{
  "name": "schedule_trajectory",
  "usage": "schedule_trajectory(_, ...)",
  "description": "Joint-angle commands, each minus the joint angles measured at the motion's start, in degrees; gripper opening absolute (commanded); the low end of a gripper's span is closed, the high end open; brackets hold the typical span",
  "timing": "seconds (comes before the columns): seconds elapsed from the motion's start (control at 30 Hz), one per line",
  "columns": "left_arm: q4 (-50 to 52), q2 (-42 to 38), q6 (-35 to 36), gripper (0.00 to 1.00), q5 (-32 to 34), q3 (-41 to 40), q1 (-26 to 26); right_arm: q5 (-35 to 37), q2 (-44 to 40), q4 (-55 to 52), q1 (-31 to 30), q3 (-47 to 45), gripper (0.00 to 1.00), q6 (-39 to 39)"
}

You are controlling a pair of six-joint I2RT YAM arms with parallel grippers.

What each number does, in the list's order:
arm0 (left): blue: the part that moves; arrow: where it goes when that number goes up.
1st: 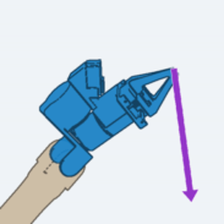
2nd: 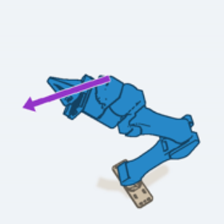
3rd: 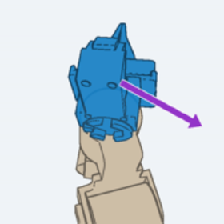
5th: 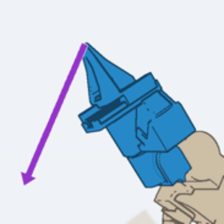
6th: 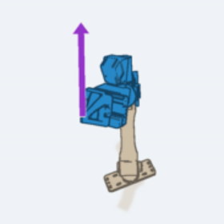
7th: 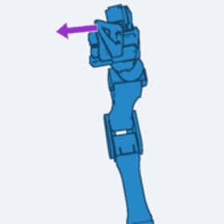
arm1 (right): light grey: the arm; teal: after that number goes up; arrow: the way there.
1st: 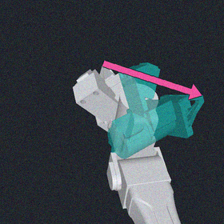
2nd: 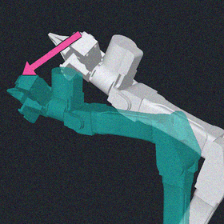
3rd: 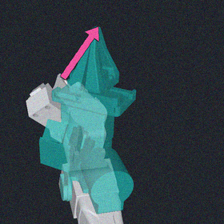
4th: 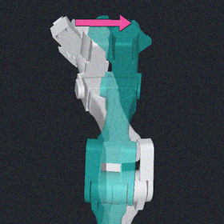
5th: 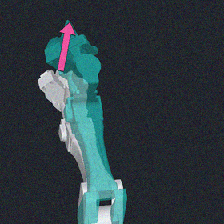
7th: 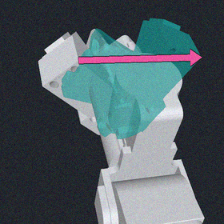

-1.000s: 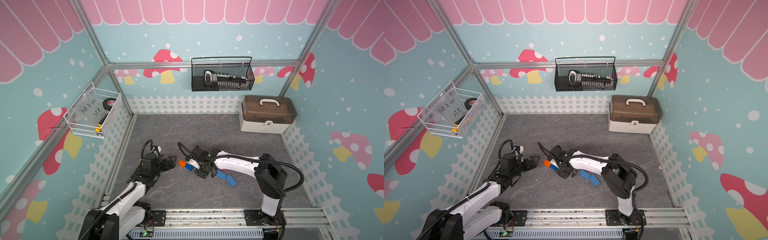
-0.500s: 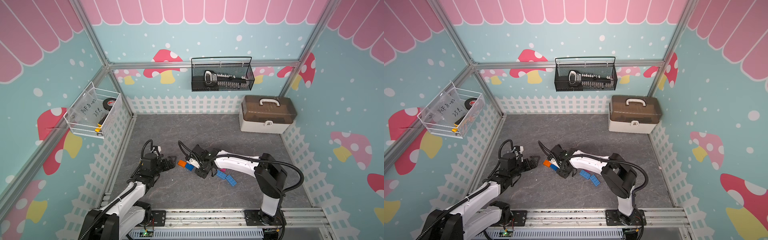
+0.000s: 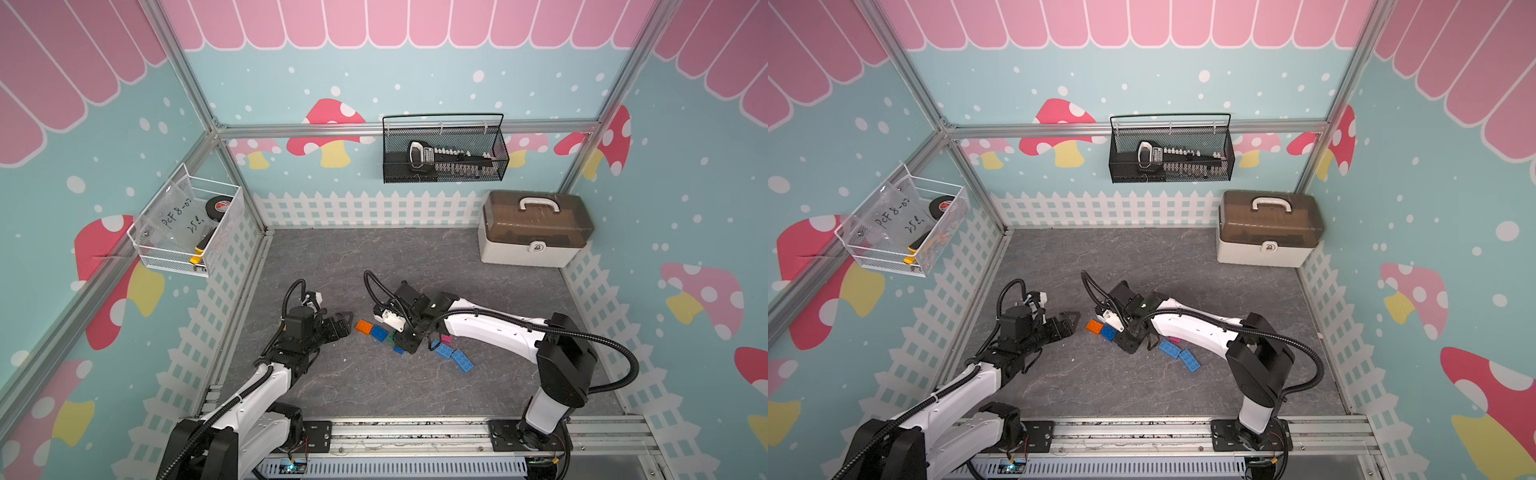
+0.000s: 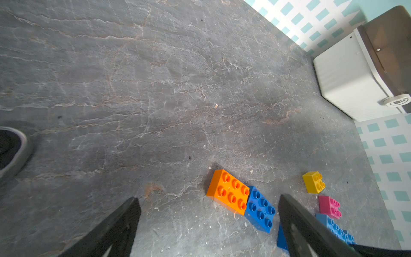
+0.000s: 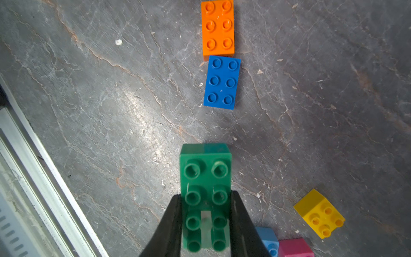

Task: Assemble a heart with lego
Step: Assemble the lego brick with the lego brick.

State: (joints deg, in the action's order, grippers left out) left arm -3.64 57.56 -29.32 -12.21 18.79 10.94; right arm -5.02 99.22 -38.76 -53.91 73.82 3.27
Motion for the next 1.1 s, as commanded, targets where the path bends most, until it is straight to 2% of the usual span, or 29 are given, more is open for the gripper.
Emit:
schedule_trajectory(0.0,0.2,0.4,1.0,0.96,0.0,1.7,0.0,-0.5,1.8,-0.1,0.4,-0.9,0.24,-0.8)
schedule_trajectory(0.57,0.3,0.5,1.2,0.96,0.1,1.9,0.2,1.9,6.0,1.7,1.1,-1.5,0.24,-1.2)
schedule_trajectory(1.07,0.3,0.8,1.2,0.96,0.0,2.0,0.3,0.6,6.2,3.3,1.3,-2.8,0.24,-0.6)
